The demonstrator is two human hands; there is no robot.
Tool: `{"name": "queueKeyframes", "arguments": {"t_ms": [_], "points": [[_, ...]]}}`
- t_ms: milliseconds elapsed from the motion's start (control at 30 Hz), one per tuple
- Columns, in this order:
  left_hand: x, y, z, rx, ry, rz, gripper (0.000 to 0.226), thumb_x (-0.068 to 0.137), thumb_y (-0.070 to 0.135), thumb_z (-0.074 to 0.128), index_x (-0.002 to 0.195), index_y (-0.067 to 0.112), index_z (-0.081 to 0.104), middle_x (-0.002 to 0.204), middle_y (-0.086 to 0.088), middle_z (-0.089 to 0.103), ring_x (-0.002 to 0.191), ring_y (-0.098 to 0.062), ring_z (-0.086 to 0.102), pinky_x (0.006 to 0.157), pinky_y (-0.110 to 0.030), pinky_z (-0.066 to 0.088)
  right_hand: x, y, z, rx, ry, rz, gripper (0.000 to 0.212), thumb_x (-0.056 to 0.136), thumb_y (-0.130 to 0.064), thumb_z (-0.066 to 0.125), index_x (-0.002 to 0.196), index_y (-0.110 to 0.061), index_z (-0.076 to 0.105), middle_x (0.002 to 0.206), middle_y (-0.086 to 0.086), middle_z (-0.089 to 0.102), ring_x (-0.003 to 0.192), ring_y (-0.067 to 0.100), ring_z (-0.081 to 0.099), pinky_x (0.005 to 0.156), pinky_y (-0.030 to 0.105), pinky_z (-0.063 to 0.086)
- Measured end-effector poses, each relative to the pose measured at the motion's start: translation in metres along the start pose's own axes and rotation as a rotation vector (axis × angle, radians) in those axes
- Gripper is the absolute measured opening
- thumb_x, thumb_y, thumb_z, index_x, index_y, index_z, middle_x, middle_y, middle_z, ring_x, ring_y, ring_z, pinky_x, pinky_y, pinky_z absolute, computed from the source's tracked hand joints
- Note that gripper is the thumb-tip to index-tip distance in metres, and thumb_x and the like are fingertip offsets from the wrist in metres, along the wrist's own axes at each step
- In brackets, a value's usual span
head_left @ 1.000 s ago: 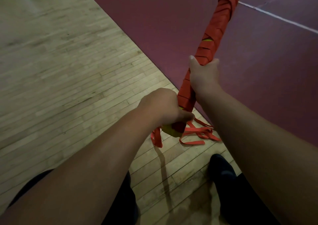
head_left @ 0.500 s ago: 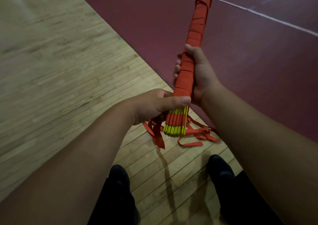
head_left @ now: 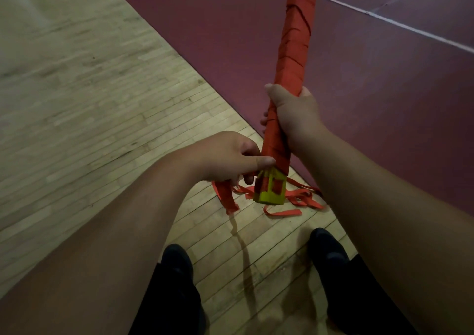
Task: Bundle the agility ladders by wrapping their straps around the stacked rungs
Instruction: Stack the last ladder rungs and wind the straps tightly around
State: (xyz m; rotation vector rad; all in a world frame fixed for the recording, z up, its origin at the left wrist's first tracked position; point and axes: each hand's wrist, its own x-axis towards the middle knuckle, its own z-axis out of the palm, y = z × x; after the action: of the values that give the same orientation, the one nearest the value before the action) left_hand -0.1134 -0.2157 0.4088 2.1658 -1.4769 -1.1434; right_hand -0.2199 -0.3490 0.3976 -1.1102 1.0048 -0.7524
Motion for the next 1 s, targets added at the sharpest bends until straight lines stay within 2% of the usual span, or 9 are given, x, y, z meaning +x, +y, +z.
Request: {"name": "queueKeyframes", "arguments": {"t_ms": [133, 267, 367, 467, 567, 633, 767, 867, 1000], "points": [[0.002, 0.012, 0.018, 0.215, 0.108, -0.073, 0.061, 0.089, 0.083, 0.061, 0.09, 0.023, 0.075, 0.079, 0.005, 0.078, 0.072, -0.013, 0.075, 0.063, -0.029, 0.055, 0.005, 0.011, 0.003, -0.106, 0.097, -0.069, 0.033, 0.093, -0.041, 0.08, 0.107, -0.024, 0.056, 0.086, 0.008, 0.071, 0.058, 0.018, 0.073, 0.067, 0.045, 0.068], [0.006, 0.028, 0.048, 0.48, 0.247, -0.207, 0.075, 0.076, 0.098, 0.057, 0.081, 0.024, 0.067, 0.074, 0.003, 0.072, 0.071, -0.019, 0.071, 0.075, -0.037, 0.061, 0.009, 0.015, 0.004, -0.158, 0.171, -0.096, 0.044, 0.086, -0.053, 0.082, 0.105, -0.024, 0.056, 0.092, 0.007, 0.074, 0.058, 0.017, 0.075, 0.07, 0.052, 0.067], [0.007, 0.037, 0.058, 0.57, 0.325, -0.269, 0.069, 0.078, 0.094, 0.061, 0.081, 0.026, 0.064, 0.075, 0.005, 0.069, 0.07, -0.019, 0.068, 0.072, -0.035, 0.056, 0.008, 0.014, 0.005, -0.19, 0.195, -0.101, 0.06, 0.071, -0.072, 0.079, 0.102, -0.027, 0.054, 0.096, 0.004, 0.075, 0.075, 0.024, 0.078, 0.075, 0.052, 0.066], [0.006, 0.038, 0.052, 0.542, 0.368, -0.259, 0.049, 0.084, 0.074, 0.068, 0.077, 0.026, 0.066, 0.072, 0.006, 0.068, 0.066, -0.016, 0.065, 0.062, -0.03, 0.047, 0.009, 0.012, 0.003, -0.189, 0.155, -0.092, 0.069, 0.064, -0.08, 0.075, 0.103, -0.028, 0.052, 0.098, 0.005, 0.075, 0.085, 0.027, 0.077, 0.078, 0.053, 0.066], [0.002, 0.035, 0.042, 0.405, 0.412, -0.182, 0.042, 0.082, 0.065, 0.071, 0.073, 0.024, 0.064, 0.069, 0.005, 0.065, 0.064, -0.016, 0.064, 0.061, -0.03, 0.048, 0.008, 0.004, 0.0, -0.003, 0.052, -0.056, 0.056, 0.084, -0.052, 0.084, 0.116, -0.018, 0.054, 0.101, 0.013, 0.073, 0.081, 0.028, 0.078, 0.073, 0.055, 0.068], [0.0, 0.031, 0.036, 0.134, 0.374, -0.083, 0.037, 0.083, 0.057, 0.074, 0.08, 0.02, 0.07, 0.069, -0.001, 0.068, 0.065, -0.018, 0.067, 0.064, -0.036, 0.055, 0.01, -0.004, -0.005, 0.196, -0.062, 0.004, 0.054, 0.091, -0.036, 0.083, 0.127, -0.007, 0.056, 0.096, 0.016, 0.071, 0.075, 0.029, 0.075, 0.067, 0.048, 0.067], [-0.004, 0.026, 0.027, -0.467, 0.107, 0.034, 0.026, 0.092, 0.039, 0.082, 0.103, 0.016, 0.076, 0.085, -0.005, 0.076, 0.079, -0.021, 0.076, 0.078, -0.037, 0.063, 0.006, -0.018, -0.012, 0.499, -0.33, 0.189, 0.038, 0.095, -0.037, 0.073, 0.114, -0.008, 0.057, 0.08, 0.007, 0.063, 0.062, 0.019, 0.063, 0.06, 0.033, 0.058], [-0.003, 0.023, 0.028, -0.498, 0.1, 0.034, 0.035, 0.09, 0.043, 0.082, 0.106, 0.013, 0.077, 0.084, 0.0, 0.074, 0.077, -0.015, 0.073, 0.075, -0.034, 0.06, 0.007, -0.012, -0.008, 0.501, -0.301, 0.231, 0.031, 0.094, -0.029, 0.075, 0.109, -0.01, 0.054, 0.078, 0.005, 0.061, 0.058, 0.016, 0.059, 0.057, 0.031, 0.055], [-0.001, 0.02, 0.028, -0.587, 0.089, -0.026, 0.027, 0.096, 0.037, 0.076, 0.109, 0.014, 0.073, 0.081, 0.002, 0.077, 0.074, -0.014, 0.076, 0.067, -0.027, 0.06, 0.008, -0.004, -0.003, 0.464, -0.224, 0.244, 0.036, 0.093, -0.026, 0.078, 0.114, -0.011, 0.054, 0.076, 0.005, 0.061, 0.057, 0.015, 0.057, 0.056, 0.033, 0.054]]}}
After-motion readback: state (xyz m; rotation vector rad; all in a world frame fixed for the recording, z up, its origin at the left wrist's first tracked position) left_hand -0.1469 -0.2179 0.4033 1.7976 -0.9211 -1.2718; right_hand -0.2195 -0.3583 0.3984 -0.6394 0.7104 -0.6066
